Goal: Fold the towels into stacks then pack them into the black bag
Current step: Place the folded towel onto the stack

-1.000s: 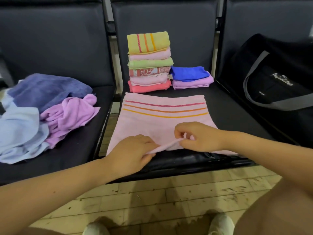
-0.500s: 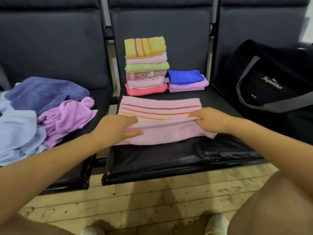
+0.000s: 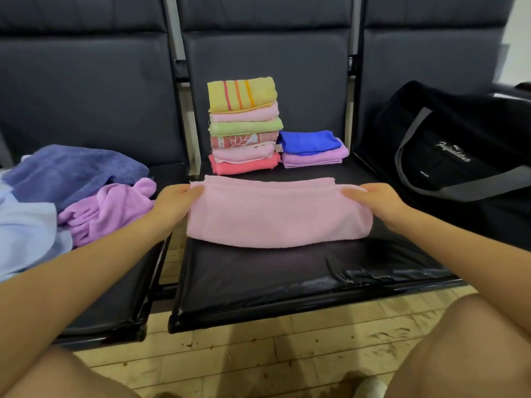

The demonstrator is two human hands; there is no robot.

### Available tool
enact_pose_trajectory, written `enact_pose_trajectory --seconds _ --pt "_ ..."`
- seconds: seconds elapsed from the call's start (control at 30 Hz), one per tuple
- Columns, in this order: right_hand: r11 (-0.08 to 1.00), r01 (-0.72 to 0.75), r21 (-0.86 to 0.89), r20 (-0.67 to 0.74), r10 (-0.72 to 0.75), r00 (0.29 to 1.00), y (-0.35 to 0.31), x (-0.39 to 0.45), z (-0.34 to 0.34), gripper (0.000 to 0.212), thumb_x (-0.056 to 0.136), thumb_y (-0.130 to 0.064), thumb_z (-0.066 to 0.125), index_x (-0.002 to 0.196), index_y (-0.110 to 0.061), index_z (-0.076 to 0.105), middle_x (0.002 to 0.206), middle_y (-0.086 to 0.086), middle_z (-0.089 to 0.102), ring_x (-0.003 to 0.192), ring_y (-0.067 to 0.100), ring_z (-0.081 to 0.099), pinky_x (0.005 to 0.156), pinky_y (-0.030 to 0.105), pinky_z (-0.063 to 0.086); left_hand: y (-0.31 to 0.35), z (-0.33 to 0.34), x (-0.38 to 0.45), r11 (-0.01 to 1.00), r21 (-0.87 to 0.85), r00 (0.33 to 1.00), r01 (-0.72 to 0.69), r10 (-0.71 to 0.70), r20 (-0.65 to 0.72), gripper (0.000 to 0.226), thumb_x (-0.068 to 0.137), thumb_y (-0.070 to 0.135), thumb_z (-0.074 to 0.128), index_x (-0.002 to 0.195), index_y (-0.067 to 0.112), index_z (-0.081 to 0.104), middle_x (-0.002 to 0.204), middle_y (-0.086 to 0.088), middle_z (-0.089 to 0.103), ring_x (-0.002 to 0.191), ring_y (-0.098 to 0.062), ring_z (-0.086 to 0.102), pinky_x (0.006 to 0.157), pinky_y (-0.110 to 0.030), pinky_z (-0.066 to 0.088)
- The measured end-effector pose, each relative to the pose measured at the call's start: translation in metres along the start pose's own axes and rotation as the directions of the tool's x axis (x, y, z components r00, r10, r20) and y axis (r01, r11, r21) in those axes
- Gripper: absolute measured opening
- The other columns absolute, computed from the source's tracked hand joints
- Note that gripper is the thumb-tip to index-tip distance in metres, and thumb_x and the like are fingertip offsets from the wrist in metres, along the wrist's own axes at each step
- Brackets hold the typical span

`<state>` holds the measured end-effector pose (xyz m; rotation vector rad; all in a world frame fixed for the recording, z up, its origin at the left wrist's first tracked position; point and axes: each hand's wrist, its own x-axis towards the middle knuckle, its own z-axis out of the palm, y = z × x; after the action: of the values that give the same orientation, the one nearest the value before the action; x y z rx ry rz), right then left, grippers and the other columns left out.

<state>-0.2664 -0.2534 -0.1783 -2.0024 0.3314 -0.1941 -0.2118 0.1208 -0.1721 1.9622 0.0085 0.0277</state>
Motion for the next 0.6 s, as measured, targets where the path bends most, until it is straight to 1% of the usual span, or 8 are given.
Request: enact_pose_trajectory --seconds 0.13,0.17,0.23,0.3,0.37,0.47,0.53,0.6 --pt "0.96 -0.143 0.239 0.198 0.096 0.975 0.013 0.002 0.008 0.017 0.095 -0.015 0.057 0.103 -0.003 0.066 0.102 0.013 0.068 0.084 0.023 0.063 0.08 0.033 0.05 -0.004 0.018 0.005 0.981 -0.181 0.997 0.071 -0.077 -0.025 0.025 0.1 0.026 0.047 0.118 0.012 0.058 0.118 -0.009 0.062 0.1 -0.022 0.058 0.088 -0.036 0.045" --pt "0.955 -0.173 0.241 0.261 0.108 0.959 0.018 0.003 0.01 0.02 0.097 -0.014 0.053 0.109 -0.003 0.065 0.107 0.012 0.068 0.088 0.023 0.065 0.084 0.034 0.051 -0.006 0.022 0.008 0.989 -0.122 0.996 0.083 -0.087 -0.021 0.024 0.1 0.026 0.046 0.116 0.012 0.058 0.123 -0.011 0.06 0.104 -0.024 0.056 0.091 -0.036 0.043" --pt "0.989 -0.134 0.057 0.35 0.106 0.931 0.025 0.004 0.012 0.025 0.099 -0.019 0.05 0.113 -0.006 0.066 0.116 0.012 0.068 0.098 0.022 0.065 0.095 0.036 0.049 -0.005 0.03 0.008 0.98 0.186 0.996 0.069 -0.079 0.043 0.032 0.102 0.027 0.042 0.121 0.007 0.058 0.131 -0.013 0.055 0.115 -0.029 0.052 0.1 -0.035 0.038" --pt "0.989 -0.012 -0.15 0.389 0.07 0.919 0.029 0.006 0.014 0.03 0.099 -0.026 0.049 0.114 -0.008 0.067 0.117 0.008 0.068 0.101 0.016 0.063 0.1 0.036 0.046 -0.008 0.035 0.005 0.885 0.463 0.99 -0.052 -0.017 0.143 0.038 0.103 0.027 0.037 0.126 0.004 0.056 0.134 -0.012 0.053 0.122 -0.029 0.048 0.101 -0.03 0.032" --pt "0.973 0.044 -0.225 0.378 0.046 0.925 0.027 0.007 0.014 0.026 0.099 -0.027 0.05 0.109 -0.012 0.069 0.109 0.002 0.071 0.094 0.011 0.063 0.091 0.027 0.048 -0.012 0.037 0.002 0.807 0.567 0.973 -0.165 0.04 0.226 0.037 0.104 0.027 0.035 0.122 0.005 0.059 0.134 -0.013 0.054 0.114 -0.024 0.05 0.094 -0.026 0.031" --pt "0.978 0.033 -0.208 0.381 0.05 0.923 0.025 0.007 0.011 0.018 0.099 -0.026 0.052 0.103 -0.023 0.069 0.097 -0.009 0.07 0.086 0.004 0.065 0.075 0.012 0.048 -0.014 0.039 0.005 0.771 0.607 0.959 -0.196 0.02 0.284 0.039 0.104 0.026 0.032 0.123 0.007 0.059 0.134 -0.014 0.055 0.111 -0.021 0.051 0.09 -0.023 0.03" --pt "0.981 0.032 -0.19 0.371 0.042 0.928 0.028 0.009 0.008 0.018 0.098 -0.025 0.054 0.102 -0.022 0.07 0.096 -0.008 0.071 0.086 0.005 0.066 0.074 0.014 0.049 -0.011 0.041 0.007 0.792 0.585 0.965 -0.175 0.02 0.262 0.04 0.104 0.028 0.031 0.128 0.007 0.056 0.138 -0.013 0.052 0.12 -0.024 0.05 0.095 -0.026 0.032" --pt "0.984 0.024 -0.174 0.304 0.031 0.952 0.029 0.013 0.005 0.017 0.096 -0.024 0.056 0.096 -0.018 0.072 0.091 -0.004 0.071 0.082 0.009 0.066 0.069 0.018 0.049 -0.009 0.042 0.012 0.82 0.543 0.976 -0.181 0.081 0.203 0.038 0.104 0.026 0.032 0.123 0.007 0.059 0.131 -0.014 0.056 0.116 -0.025 0.051 0.092 -0.027 0.033"
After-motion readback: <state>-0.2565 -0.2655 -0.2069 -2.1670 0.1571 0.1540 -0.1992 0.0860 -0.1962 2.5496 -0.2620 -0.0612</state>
